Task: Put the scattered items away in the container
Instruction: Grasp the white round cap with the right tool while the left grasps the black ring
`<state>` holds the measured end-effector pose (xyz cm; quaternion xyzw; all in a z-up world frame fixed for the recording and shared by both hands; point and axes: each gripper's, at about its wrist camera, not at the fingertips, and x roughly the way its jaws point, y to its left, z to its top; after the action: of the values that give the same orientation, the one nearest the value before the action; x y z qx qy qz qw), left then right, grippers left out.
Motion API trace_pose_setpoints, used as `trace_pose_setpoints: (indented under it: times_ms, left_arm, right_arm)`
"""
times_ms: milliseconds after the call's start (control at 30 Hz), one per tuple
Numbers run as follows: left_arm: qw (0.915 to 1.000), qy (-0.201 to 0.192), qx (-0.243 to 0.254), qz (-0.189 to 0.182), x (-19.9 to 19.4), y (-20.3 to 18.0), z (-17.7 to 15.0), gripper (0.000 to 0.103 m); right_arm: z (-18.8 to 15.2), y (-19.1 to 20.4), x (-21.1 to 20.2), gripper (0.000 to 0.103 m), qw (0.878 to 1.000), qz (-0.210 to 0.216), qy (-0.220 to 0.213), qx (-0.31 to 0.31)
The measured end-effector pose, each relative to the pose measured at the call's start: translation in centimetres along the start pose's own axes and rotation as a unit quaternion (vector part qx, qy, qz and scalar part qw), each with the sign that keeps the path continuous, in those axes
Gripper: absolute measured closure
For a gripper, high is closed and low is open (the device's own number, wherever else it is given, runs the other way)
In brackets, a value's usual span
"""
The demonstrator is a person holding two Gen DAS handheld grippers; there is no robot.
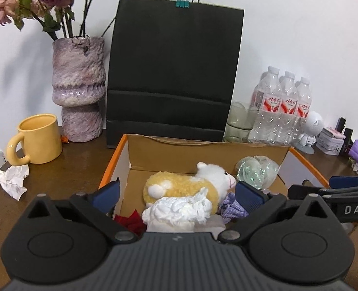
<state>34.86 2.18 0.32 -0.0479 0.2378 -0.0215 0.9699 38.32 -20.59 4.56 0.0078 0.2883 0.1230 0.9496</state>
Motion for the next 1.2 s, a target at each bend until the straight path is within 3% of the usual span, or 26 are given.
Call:
trace_pose_setpoints:
  times_ms: [333,567,767,867,900,967,1200]
  left_arm:
    - [1.0000,0.006,-0.004,0.002,-6.7,2.3,-3.0,0.000]
    - [0.9986,0.036,-0.031,0.025,-9.5,5.1,-6.8,0.000]
    - [0.9973,0.047,-0.047,0.030,-10.8,6.4,-8.6,0.000]
    - [0.9970,0.045,-0.053,0.034,-11.4,6.8,-8.7,0.000]
    - [0.9970,0.044,-0.054,0.034,-11.5,6.9,-8.7,0.000]
    - [0.9970,0.044,-0.055,0.034,-11.6,7.0,-8.8,0.000]
    - [0.9968,0.059,-0.047,0.028,-10.8,5.3,-9.2,0.000]
  right_arm:
    - [-3.5,2.6,-7.4,0.002,0.999,0.035,-0.020,-0.036]
    - [-7.5,6.2,-7.9,0.010,0.996,0.065,0.031,-0.059]
    - [-9.9,8.1,-4.5,0.026,0.995,0.050,0.057,-0.060]
    - [-10.0,8.7,-2.9,0.038,0.995,0.044,0.074,-0.057]
    - [-10.2,8.8,-2.8,0.044,0.995,0.039,0.074,-0.059]
    - [-10.3,9.0,-3.1,0.077,0.995,0.040,0.069,-0.063]
    - [-10.5,7.2,-4.2,0.080,0.996,0.055,0.070,-0.031]
